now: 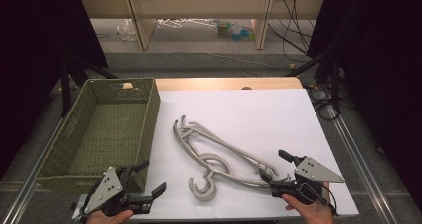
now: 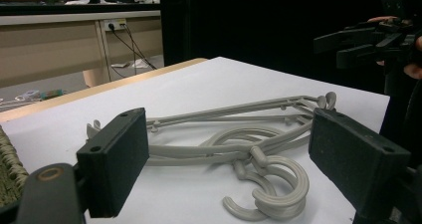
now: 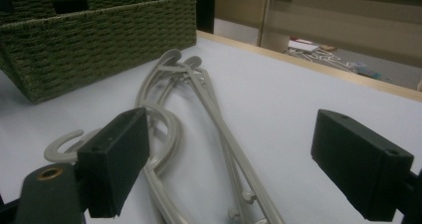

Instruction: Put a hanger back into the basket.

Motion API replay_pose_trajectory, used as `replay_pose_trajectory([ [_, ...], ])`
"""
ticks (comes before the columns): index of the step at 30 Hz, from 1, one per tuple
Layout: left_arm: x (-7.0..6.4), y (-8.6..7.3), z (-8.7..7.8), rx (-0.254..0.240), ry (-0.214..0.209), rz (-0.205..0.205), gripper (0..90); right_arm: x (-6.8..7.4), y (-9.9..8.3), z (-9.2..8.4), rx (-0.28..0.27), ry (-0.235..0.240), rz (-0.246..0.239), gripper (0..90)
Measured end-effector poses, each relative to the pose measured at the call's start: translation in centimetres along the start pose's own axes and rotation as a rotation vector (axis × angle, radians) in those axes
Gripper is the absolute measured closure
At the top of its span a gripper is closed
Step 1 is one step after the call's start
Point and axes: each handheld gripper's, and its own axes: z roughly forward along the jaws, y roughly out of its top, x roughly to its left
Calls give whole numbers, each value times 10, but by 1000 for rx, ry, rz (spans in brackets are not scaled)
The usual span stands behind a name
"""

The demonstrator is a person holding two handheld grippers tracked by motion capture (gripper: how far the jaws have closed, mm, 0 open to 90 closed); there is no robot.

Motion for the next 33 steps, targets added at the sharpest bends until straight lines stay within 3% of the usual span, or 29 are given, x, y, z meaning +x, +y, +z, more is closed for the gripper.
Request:
replay_pose_trajectory([
  [11, -2, 0, 1, -1, -8, -9, 158, 4, 0, 8, 57, 46, -56, 162],
  [14, -3, -1, 1, 2, -6, -24, 158, 11, 1, 17, 123, 78, -123, 186],
  [19, -2, -1, 1, 4, -8, -7, 158, 18, 2, 32, 186, 148, -179, 238],
  [21, -3, -1, 1, 2, -9, -6, 158, 22, 1, 45, 262, 193, -212, 269],
  [23, -3, -1, 1, 3, -11, -1, 158, 23, 0, 50, 275, 205, -220, 275],
  [26, -3, -1, 2, 3, -11, 8, 158, 26, 0, 68, 358, 239, -242, 316],
  [28, -3, -1, 3, -13, -24, 4, 158, 27, 0, 70, 374, 246, -246, 327],
  [31, -4, -1, 2, -2, -14, -17, 158, 29, -2, 80, 417, 273, -273, 373],
  [33, -4, -1, 3, 5, -16, -4, 158, 31, -4, 88, 449, 293, -314, 441],
])
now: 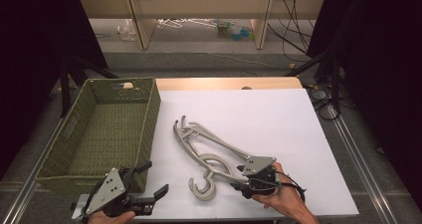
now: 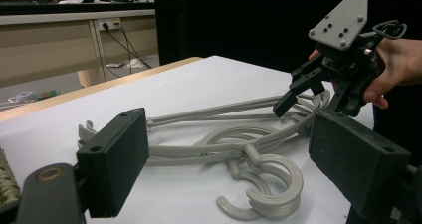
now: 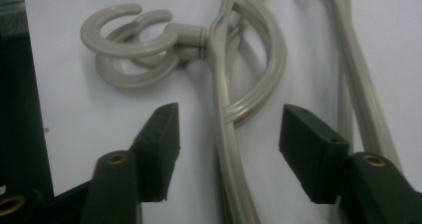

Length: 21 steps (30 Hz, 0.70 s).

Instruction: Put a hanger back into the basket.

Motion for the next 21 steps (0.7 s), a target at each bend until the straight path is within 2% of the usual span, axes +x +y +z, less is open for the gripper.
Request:
replay_pose_trajectory([
  [1, 0, 0, 0, 1, 0, -1, 158, 0, 0, 0, 0, 0, 0, 441],
  [3, -1, 0, 0, 3, 0, 3, 158, 0, 1, 5, 40, 10, 1, 478],
  [5, -1, 0, 0, 3, -4, 11, 158, -1, 1, 7, 51, 12, -3, 494],
  [6, -1, 0, 0, 2, -4, 11, 158, -2, 1, 11, 77, 11, -7, 517],
  [9, 0, 0, 1, 6, -4, 12, 158, -3, 2, 16, 108, 29, -12, 553],
  [16, -1, 0, 1, 7, -7, 10, 158, -6, 2, 21, 146, 43, -16, 649],
  [18, -2, 0, 3, 9, 0, 10, 158, -8, 2, 21, 143, 42, -37, 680],
  [20, -1, 1, 7, 7, -1, 16, 159, -9, 2, 22, 143, 53, -36, 692],
  [21, -1, 2, 9, 8, -5, 21, 159, -10, 3, 21, 149, 67, -51, 722],
])
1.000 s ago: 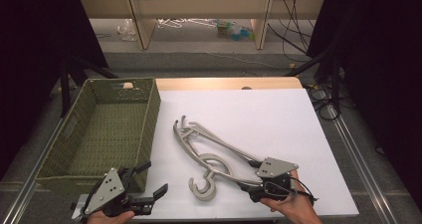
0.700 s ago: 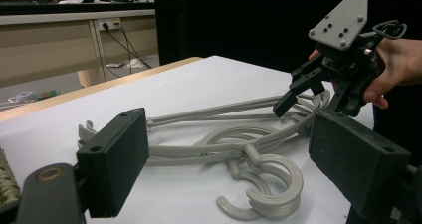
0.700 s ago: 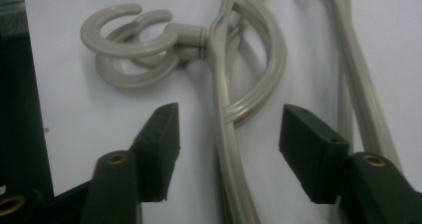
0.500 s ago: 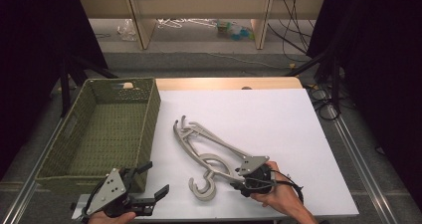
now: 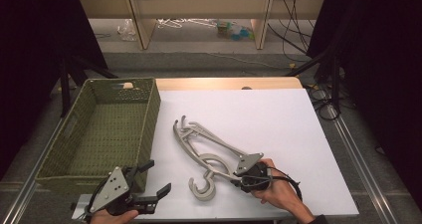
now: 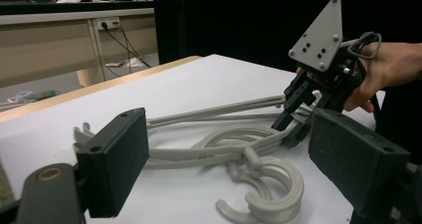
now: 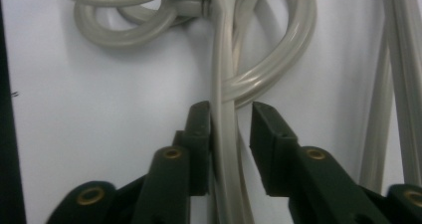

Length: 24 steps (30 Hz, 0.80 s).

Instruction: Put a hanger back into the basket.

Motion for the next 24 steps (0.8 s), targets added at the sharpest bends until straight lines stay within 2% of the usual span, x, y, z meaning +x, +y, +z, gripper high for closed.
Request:
replay_pose_trajectory([
  [4, -6, 1, 6, 14, -34, 2, 159, 1, 2, -4, 4, 22, -36, 807],
  [6, -6, 2, 7, 17, -42, 16, 160, 2, 3, -6, 6, 21, -58, 811],
  [10, -4, 3, 11, 29, -46, 13, 162, 2, 6, -15, 0, 25, -87, 812],
  [11, -4, 5, 13, 47, -40, 8, 164, 1, 6, -17, -5, 19, -97, 813],
  [14, -2, 9, 21, 84, -16, 66, 197, 0, 8, -24, -14, 26, -111, 813],
  [17, -5, 11, 34, 130, -23, 108, 227, 0, 8, -30, -21, 33, -118, 813],
  [18, -6, 11, 41, 165, -25, 134, 228, 0, 8, -32, -21, 35, -118, 813],
  [20, -7, 10, 52, 230, -45, 151, 246, -1, 9, -37, -23, 35, -130, 813],
  [21, -8, 9, 60, 249, -47, 165, 259, -1, 10, -42, -30, 37, -149, 813],
  [22, -8, 9, 60, 249, -47, 165, 268, -1, 10, -42, -30, 37, -149, 813],
  [24, -7, 9, 70, 288, -60, 196, 283, -1, 10, -48, -42, 48, -153, 813],
])
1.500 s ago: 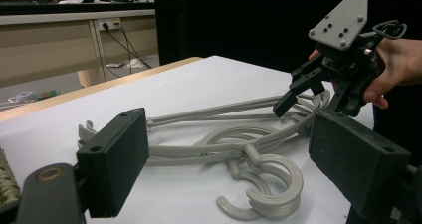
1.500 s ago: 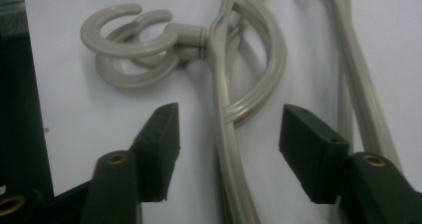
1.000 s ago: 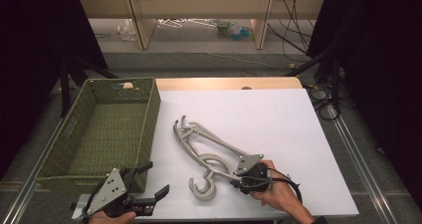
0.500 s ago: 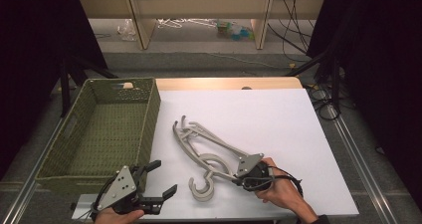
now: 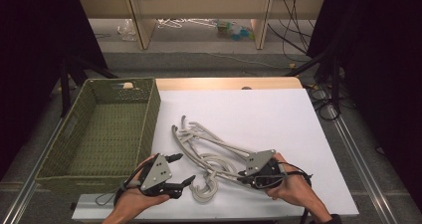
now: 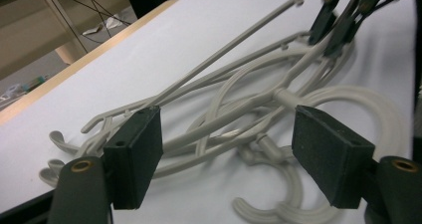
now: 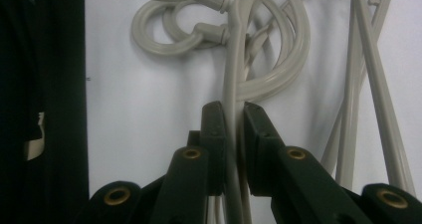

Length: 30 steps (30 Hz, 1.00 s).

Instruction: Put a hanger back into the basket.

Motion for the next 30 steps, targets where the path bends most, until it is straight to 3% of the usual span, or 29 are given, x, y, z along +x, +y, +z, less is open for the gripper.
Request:
replay_pose_trajectory([
  [3, 3, 3, 15, 38, -4, 67, 355, 1, 0, -4, -4, 6, -1, 813],
  [6, 5, 7, 27, 53, -15, 103, 391, 2, 0, -8, -9, 8, -6, 813],
  [7, 7, 8, 31, 78, -25, 139, 391, 2, 1, -10, -8, 11, -7, 813],
  [11, 10, 7, 42, 111, -41, 164, 391, 1, 0, -14, -11, 20, -19, 813],
  [12, 10, 6, 45, 105, -42, 154, 391, 1, 0, -14, -11, 20, -19, 813],
  [13, 12, 6, 47, 122, -61, 178, 392, 1, 0, -14, -12, 24, -20, 813],
  [17, 14, 5, 52, 132, -83, 206, 420, 0, -1, -16, -22, 25, -19, 814],
  [21, 14, 2, 58, 162, -77, 250, 426, -1, -1, -16, -24, 28, -16, 814],
  [24, 15, 1, 64, 161, -80, 257, 426, -1, -1, -16, -25, 31, -17, 814],
  [27, 15, 2, 70, 163, -88, 296, 451, -2, -1, -16, -30, 32, -15, 813],
  [28, 15, 3, 72, 164, -95, 331, 468, -2, -1, -16, -29, 30, -13, 813],
  [30, 16, 5, 74, 171, -101, 361, 505, -3, -2, -16, -31, 28, -12, 814],
])
